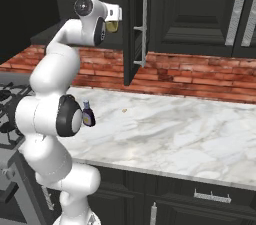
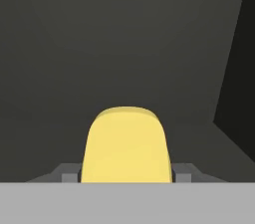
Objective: There are various items on the counter. Only move the condiments/shakers into the cabinet.
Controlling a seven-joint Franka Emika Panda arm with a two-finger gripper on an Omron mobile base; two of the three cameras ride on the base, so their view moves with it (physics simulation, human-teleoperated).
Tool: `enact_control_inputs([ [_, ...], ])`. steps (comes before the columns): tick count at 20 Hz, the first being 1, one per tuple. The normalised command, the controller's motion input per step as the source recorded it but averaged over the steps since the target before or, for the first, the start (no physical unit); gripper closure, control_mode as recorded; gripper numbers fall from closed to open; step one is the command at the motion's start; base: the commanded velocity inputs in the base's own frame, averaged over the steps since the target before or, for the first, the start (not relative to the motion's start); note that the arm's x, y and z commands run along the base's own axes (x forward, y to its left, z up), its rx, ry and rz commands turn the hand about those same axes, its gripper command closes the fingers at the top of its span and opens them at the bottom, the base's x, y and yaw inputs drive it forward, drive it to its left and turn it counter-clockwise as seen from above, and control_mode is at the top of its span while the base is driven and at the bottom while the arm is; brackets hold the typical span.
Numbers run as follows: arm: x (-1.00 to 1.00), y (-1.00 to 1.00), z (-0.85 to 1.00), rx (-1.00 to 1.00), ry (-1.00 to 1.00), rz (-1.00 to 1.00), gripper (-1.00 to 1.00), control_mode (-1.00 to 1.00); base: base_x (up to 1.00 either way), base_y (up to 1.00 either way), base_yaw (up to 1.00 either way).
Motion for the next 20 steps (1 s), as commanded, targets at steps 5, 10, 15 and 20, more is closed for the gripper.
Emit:
enact_control_inputs([
  [5, 0.32, 0.0, -0.06, 0.0, 0.07, 0.0, 1.0, -1.0, 0.0, 0.0, 0.0],
  [10, 0.22, 0.0, -0.46, 0.0, 0.17, 0.0, 1.0, -1.0, 0.0, 0.0, 0.0],
  [15, 0.1, 0.0, -0.31, 0.0, 0.13, 0.01, 1.0, -1.0, 0.0, 0.0, 0.0],
  [20, -0.23, 0.03, -0.06, -0.02, -0.08, 0.0, 1.0, -1.0, 0.0, 0.0, 0.0],
])
